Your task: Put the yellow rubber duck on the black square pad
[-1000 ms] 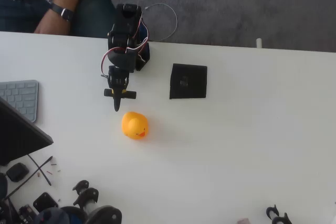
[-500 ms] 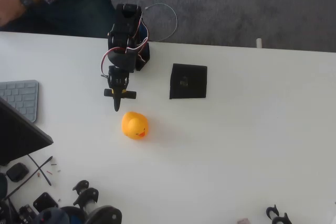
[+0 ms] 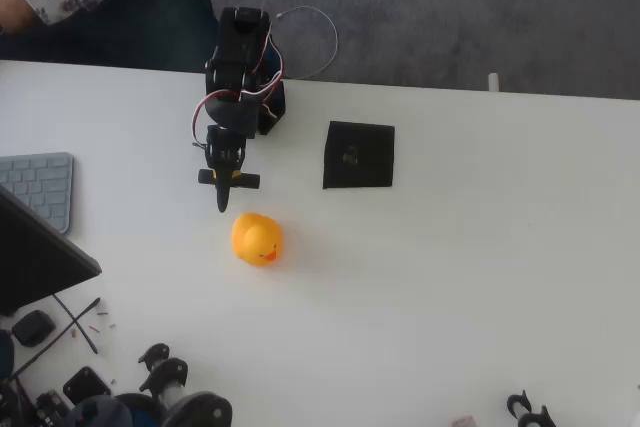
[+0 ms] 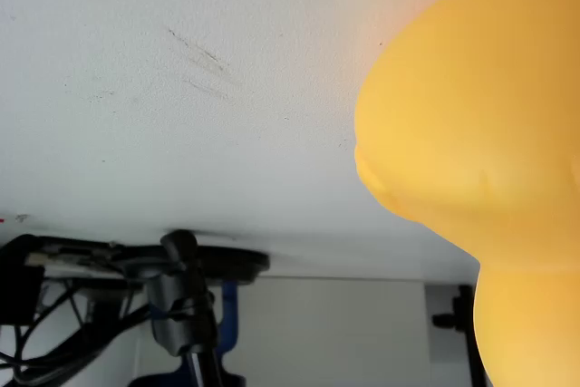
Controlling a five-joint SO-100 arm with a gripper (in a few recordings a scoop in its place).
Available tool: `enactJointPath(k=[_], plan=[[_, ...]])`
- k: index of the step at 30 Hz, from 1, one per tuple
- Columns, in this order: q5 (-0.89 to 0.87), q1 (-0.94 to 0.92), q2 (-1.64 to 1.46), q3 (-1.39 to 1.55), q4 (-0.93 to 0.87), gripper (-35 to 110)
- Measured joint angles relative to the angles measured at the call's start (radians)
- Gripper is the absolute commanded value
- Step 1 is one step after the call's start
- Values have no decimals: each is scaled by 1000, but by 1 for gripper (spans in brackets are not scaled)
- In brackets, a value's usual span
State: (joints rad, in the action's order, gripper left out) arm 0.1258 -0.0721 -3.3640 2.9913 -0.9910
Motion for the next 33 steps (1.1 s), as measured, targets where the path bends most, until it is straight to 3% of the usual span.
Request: enactJointPath(k=[33], plan=[[9, 0, -12, 0, 0, 13]])
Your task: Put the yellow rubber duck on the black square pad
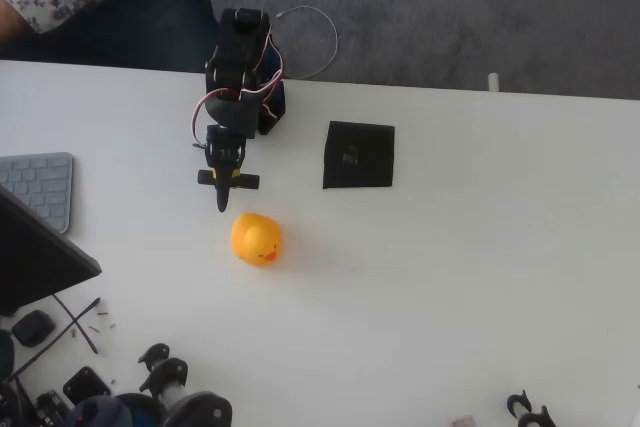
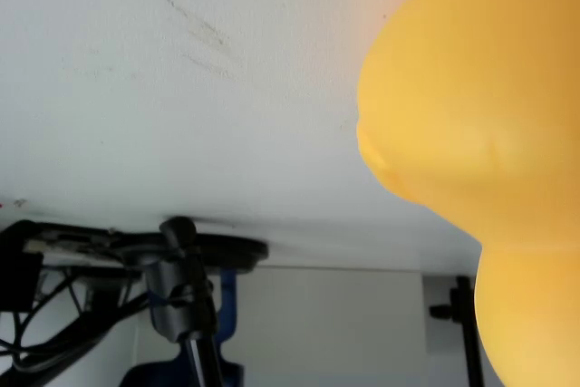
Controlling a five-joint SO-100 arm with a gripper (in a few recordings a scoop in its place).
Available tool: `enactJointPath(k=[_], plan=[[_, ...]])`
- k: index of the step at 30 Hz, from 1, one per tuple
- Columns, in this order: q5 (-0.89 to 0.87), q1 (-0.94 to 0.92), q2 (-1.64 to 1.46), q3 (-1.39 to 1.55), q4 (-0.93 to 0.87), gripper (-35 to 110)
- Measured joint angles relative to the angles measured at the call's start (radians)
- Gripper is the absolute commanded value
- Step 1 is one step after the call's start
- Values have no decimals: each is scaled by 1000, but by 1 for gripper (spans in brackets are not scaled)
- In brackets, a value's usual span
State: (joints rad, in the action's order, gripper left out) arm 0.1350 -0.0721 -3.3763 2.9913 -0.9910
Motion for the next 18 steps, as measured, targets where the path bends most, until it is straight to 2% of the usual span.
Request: enactJointPath(k=[18], plan=[[15, 0, 0, -250, -5, 13]])
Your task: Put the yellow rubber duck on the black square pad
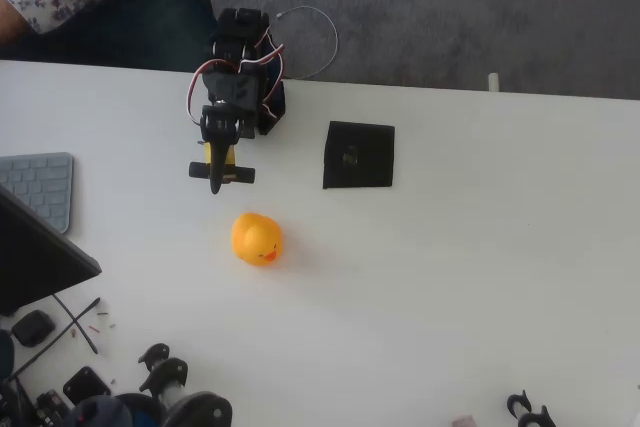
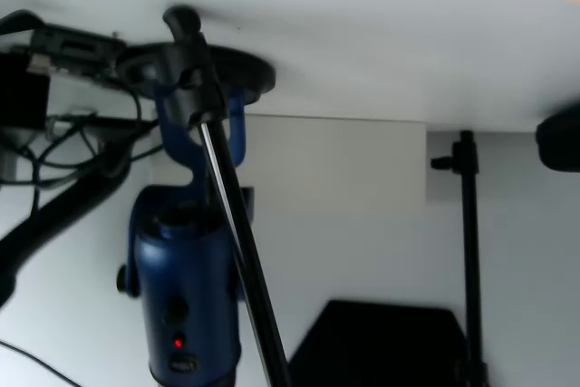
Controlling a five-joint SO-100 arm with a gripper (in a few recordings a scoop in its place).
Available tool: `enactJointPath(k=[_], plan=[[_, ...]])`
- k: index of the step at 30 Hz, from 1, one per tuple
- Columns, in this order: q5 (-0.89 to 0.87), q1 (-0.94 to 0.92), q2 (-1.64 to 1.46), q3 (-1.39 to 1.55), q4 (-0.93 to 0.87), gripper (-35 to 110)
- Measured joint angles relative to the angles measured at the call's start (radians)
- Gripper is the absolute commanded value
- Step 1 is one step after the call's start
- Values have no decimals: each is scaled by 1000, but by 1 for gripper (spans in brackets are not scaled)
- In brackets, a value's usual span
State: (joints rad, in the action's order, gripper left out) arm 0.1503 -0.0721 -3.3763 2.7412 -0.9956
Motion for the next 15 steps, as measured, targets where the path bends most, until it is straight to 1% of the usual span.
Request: enactJointPath(k=[3, 11, 15], plan=[[48, 0, 0, -2, 0, 13], [298, 0, 5, -2, 0, 13], [443, 0, 81, -2, -5, 13]])
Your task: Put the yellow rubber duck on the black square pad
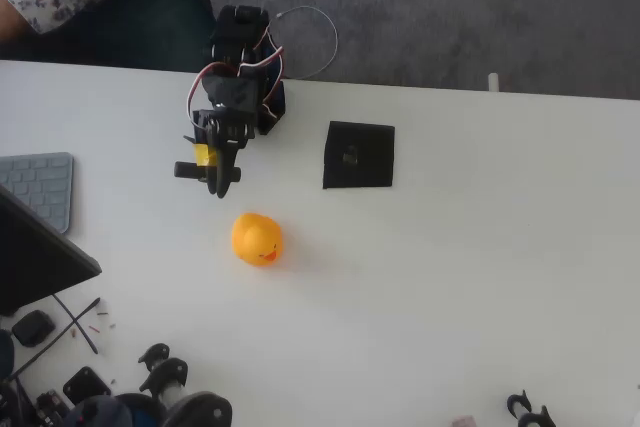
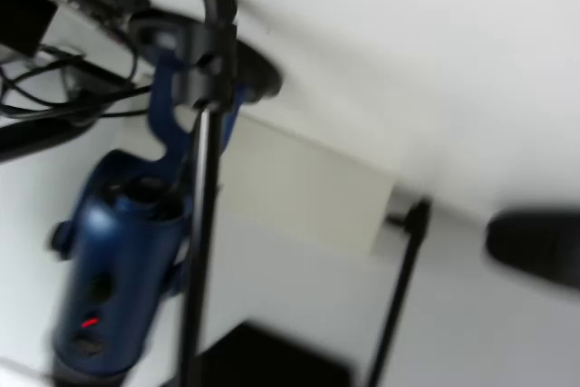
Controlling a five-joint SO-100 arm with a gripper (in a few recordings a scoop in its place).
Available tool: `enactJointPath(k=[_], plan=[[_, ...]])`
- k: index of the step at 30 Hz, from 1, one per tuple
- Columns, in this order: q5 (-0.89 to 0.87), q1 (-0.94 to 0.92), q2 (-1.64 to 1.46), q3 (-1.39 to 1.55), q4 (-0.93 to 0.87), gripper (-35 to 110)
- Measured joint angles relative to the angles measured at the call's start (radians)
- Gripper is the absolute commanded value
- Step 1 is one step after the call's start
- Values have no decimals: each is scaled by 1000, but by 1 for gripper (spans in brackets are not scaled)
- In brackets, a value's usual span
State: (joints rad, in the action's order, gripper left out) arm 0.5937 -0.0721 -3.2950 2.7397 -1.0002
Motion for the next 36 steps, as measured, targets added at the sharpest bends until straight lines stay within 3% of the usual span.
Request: enactJointPath(k=[10, 21, 36], plan=[[368, 0, 149, -5, -40, 13], [408, 8, 150, -5, -44, 13], [411, 308, 167, -6, -143, 13]])
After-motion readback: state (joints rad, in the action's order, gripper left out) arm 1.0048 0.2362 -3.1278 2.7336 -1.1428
